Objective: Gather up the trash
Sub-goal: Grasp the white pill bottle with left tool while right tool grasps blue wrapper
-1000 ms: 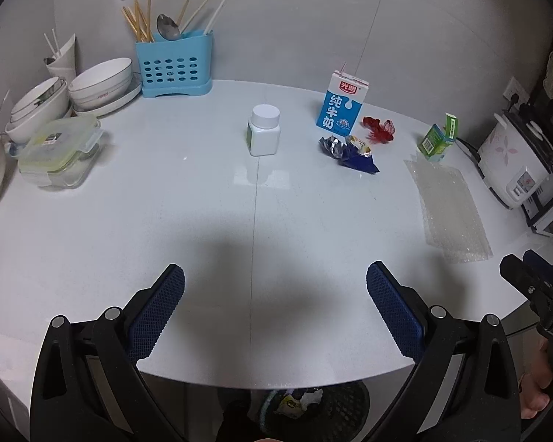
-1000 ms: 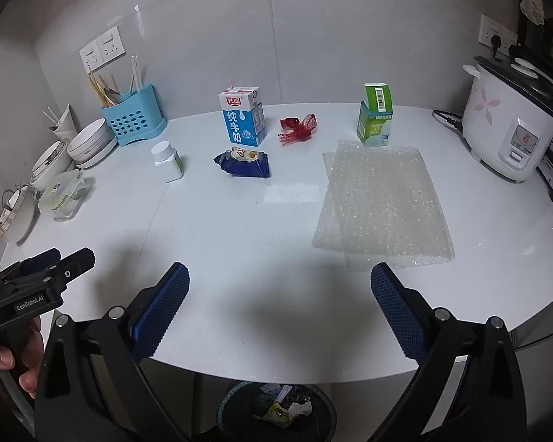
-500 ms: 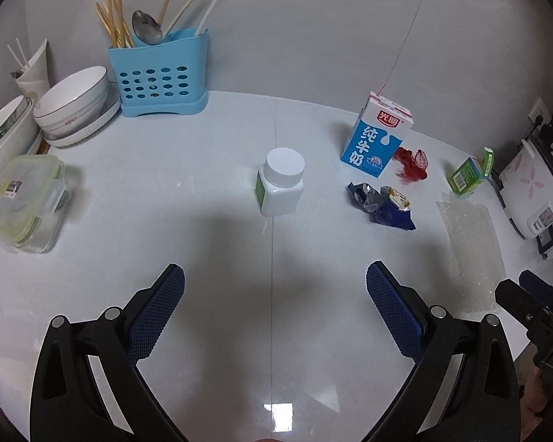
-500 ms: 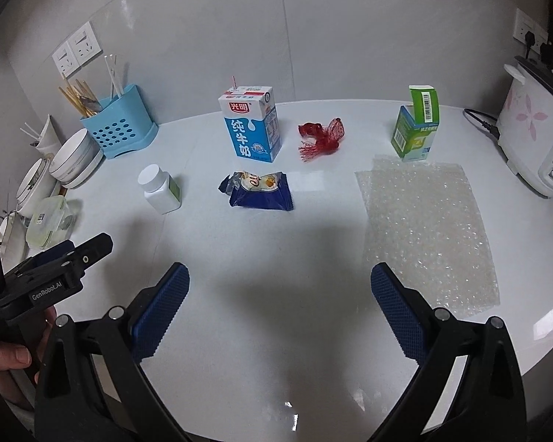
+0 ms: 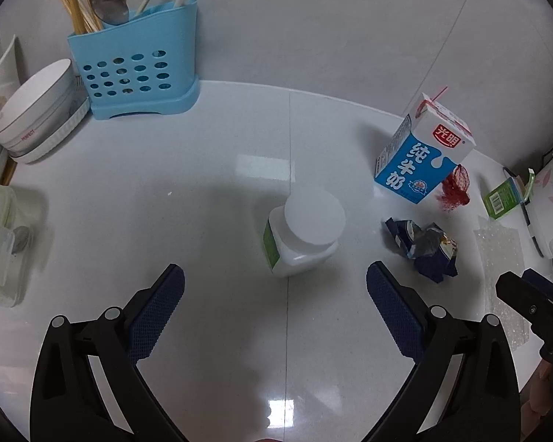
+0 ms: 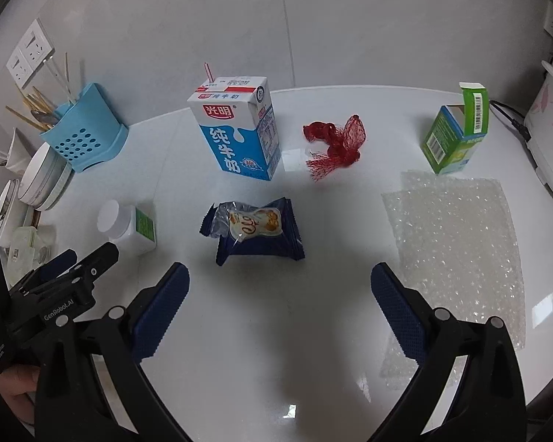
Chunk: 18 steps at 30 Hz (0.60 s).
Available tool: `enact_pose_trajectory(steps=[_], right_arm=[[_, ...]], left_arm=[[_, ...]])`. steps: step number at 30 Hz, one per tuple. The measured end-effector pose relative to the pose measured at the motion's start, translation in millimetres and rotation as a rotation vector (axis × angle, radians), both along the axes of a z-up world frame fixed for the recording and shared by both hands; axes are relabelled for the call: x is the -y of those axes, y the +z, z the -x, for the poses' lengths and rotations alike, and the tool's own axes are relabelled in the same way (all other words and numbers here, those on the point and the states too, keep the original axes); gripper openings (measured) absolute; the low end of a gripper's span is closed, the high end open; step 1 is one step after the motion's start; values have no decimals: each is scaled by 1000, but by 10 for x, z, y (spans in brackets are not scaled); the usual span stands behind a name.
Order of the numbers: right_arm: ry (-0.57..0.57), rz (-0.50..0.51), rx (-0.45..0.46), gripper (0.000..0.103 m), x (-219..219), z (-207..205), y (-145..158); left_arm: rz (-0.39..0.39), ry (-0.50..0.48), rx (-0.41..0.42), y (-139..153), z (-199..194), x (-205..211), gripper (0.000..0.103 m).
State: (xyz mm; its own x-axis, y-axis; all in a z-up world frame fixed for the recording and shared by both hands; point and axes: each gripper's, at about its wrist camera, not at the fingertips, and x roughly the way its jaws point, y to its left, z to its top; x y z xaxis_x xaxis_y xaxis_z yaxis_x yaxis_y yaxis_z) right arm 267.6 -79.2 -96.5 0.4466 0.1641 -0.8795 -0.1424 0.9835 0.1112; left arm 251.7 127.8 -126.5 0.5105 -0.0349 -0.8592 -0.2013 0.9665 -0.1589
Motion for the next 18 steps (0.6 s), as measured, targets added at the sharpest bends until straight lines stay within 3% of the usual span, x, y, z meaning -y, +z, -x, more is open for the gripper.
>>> enact_pose_trajectory(steps=[7,18], right_arm=[[-4,21,-62,95,-126,-392,-234],[-27,10,-119,95,-208,-656,-492]], left_arm=[[2,-8,-31,-165,-277,-39,97],[-7,-24,-58,-336,-508,-112,96]])
